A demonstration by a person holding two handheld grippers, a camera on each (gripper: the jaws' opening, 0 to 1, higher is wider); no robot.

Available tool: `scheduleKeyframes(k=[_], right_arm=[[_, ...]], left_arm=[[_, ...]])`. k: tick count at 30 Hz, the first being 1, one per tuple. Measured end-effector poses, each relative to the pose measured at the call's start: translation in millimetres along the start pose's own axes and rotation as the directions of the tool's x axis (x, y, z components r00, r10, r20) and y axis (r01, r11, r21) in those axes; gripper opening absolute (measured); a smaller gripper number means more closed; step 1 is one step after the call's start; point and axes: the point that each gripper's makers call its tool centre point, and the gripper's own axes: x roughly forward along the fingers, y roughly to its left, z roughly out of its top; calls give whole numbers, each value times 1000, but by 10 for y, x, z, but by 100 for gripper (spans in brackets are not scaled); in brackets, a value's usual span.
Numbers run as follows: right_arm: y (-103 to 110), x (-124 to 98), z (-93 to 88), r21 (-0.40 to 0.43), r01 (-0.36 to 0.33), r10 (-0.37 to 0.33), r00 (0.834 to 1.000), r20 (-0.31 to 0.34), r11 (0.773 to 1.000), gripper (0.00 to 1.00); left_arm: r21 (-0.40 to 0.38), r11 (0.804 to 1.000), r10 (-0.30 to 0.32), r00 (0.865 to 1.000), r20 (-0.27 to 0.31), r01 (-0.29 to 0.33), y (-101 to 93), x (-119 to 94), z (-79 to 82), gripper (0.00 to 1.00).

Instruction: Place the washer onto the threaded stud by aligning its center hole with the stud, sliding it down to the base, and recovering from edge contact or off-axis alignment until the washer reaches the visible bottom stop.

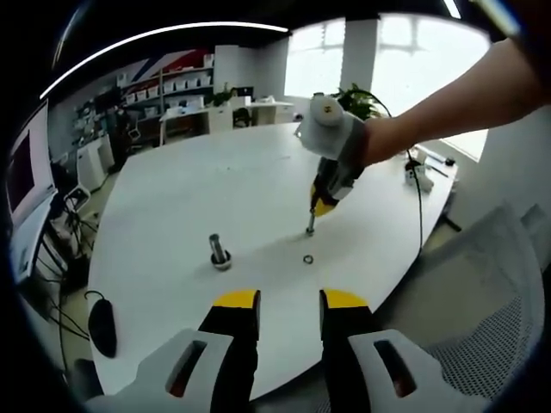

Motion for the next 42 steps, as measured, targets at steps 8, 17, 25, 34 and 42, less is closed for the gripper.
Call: scheduleKeyframes(k=[8,17,25,34,42], right_arm=[[-10,136,-25,15,-13,13,1000,-13,1000,14],[19,324,-93,43,-31,33,999,-36,999,14],[40,408,-119,53,-38,41,998,-54,998,14],[41,426,-128,56,-40,43,998,-49,998,14],[44,418,-144,55,-39,42,998,-49,998,18]], left_arm=[[-4,1000,-1,1000,-5,1,0,5,-12,25],[-14,1000,3,1000,-9,-3,13,7,-22,25],[-19,1000,10,1000,-13,-10,30,5,-33,25],[-17,1000,14,1000,-20,-14,35,10,-43,25],[-20,1000,18,1000,-21,-18,47,6,-50,25]])
